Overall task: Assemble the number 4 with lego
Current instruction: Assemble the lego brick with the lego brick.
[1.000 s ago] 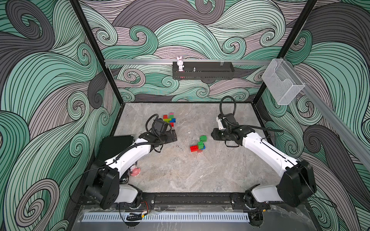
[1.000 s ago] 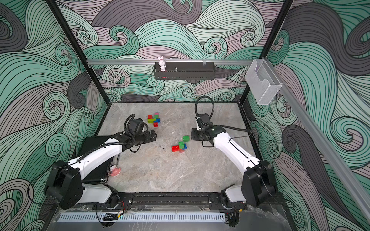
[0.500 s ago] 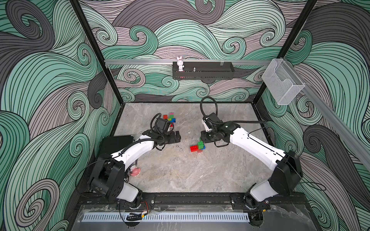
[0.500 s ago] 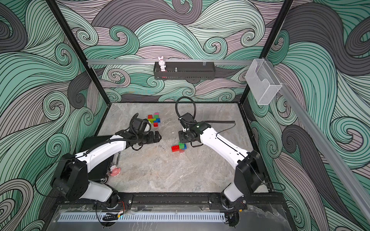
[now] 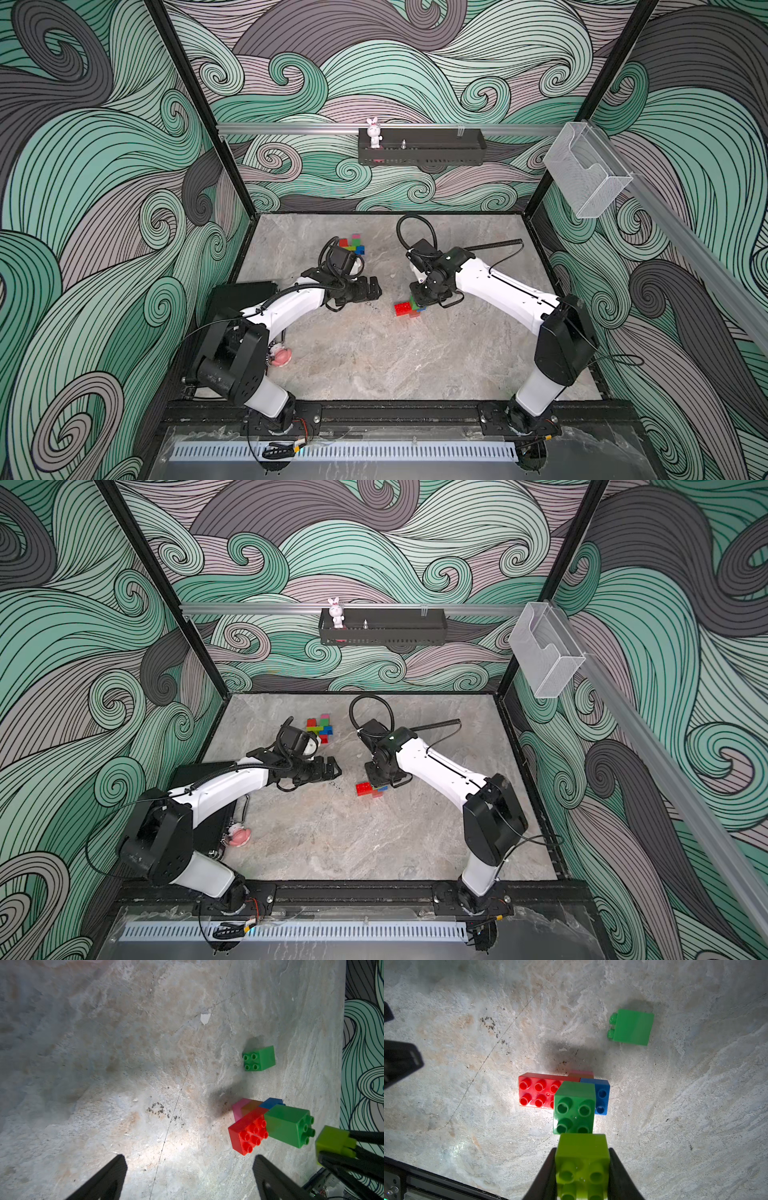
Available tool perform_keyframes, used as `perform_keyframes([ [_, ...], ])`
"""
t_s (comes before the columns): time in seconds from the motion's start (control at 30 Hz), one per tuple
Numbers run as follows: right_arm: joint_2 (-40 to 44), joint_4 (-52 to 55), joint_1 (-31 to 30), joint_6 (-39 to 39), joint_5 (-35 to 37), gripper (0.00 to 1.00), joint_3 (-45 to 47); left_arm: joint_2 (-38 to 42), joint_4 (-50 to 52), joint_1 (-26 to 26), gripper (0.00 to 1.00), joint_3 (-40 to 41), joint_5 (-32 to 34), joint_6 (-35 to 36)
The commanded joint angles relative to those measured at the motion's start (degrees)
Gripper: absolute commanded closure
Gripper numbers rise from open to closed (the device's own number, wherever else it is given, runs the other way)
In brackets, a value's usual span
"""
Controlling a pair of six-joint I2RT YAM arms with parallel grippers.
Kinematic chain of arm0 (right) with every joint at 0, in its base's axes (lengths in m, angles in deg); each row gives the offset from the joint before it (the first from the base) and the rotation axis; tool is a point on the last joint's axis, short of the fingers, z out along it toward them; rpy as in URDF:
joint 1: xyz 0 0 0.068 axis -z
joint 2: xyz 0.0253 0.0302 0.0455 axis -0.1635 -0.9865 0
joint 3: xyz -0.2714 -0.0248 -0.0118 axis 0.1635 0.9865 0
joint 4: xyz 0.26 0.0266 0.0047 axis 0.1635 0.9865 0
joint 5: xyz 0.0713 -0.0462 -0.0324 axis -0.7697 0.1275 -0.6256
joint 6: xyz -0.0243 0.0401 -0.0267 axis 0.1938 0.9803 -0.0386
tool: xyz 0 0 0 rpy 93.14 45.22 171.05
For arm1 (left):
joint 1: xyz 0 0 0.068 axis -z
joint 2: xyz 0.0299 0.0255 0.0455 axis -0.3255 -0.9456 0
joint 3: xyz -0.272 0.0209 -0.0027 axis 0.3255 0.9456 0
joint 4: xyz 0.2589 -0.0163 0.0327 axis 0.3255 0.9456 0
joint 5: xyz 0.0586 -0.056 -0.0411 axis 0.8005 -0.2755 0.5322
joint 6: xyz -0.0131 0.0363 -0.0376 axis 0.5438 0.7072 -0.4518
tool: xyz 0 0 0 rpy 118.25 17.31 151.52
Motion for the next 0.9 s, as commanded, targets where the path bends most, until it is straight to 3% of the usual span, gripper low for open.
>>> perform_keyframes([
  [0.0, -0.4, 1.2, -0.4, 0.4, -0.7, 1.0, -2.0, -1.1, 0.2, 0.4, 0.01, -2.1, -2.0, 0.4],
  [0.87, -6.5, 2.8, -0.4, 1.9, 0.6, 1.0, -7.4, -5.6, 0.3, 0.7, 0.01, -2.0, -3.9, 0.7],
])
